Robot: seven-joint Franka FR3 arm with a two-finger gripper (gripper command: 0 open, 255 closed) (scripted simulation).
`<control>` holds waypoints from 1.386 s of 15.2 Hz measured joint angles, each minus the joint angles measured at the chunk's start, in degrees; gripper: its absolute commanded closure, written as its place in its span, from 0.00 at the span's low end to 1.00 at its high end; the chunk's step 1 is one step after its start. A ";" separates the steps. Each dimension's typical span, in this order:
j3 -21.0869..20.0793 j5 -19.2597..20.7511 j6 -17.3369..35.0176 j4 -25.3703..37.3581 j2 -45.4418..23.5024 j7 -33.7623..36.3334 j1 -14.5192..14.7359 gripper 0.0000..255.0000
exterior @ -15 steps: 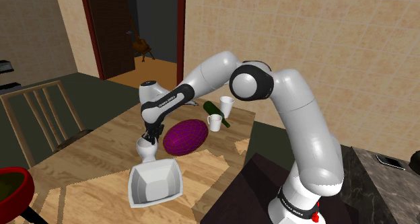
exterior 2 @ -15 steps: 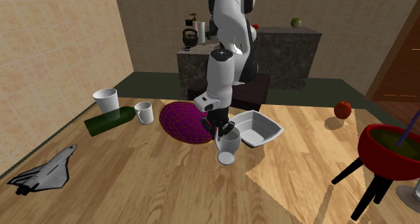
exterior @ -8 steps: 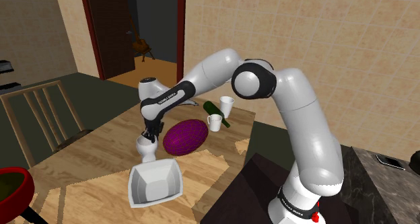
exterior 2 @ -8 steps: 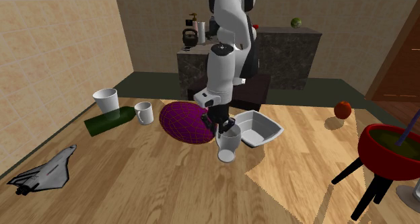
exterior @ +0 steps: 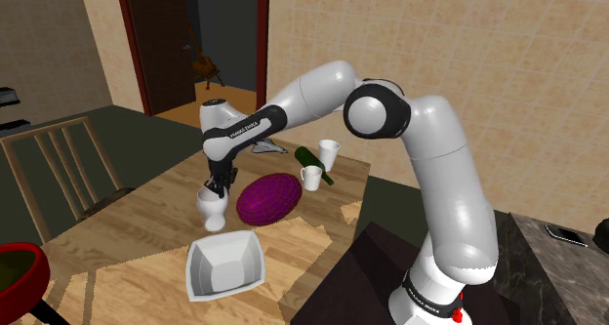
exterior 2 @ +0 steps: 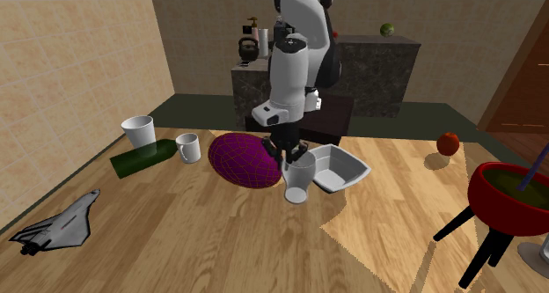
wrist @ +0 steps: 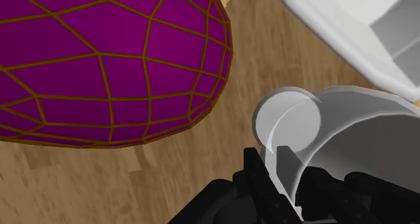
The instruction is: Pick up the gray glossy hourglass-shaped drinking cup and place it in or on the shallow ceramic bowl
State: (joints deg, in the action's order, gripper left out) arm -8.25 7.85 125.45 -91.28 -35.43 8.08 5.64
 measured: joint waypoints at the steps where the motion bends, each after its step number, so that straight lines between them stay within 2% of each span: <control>1: -0.05 -0.07 -0.46 0.10 0.36 -0.02 0.00 1.00; 18: -0.73 -1.22 -10.61 4.84 5.84 -0.95 -0.24 1.00; 21: -1.34 -1.68 -9.62 -1.10 10.75 0.24 0.14 1.00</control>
State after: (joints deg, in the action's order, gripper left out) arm -9.59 6.17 115.83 -92.39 -24.67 8.32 5.79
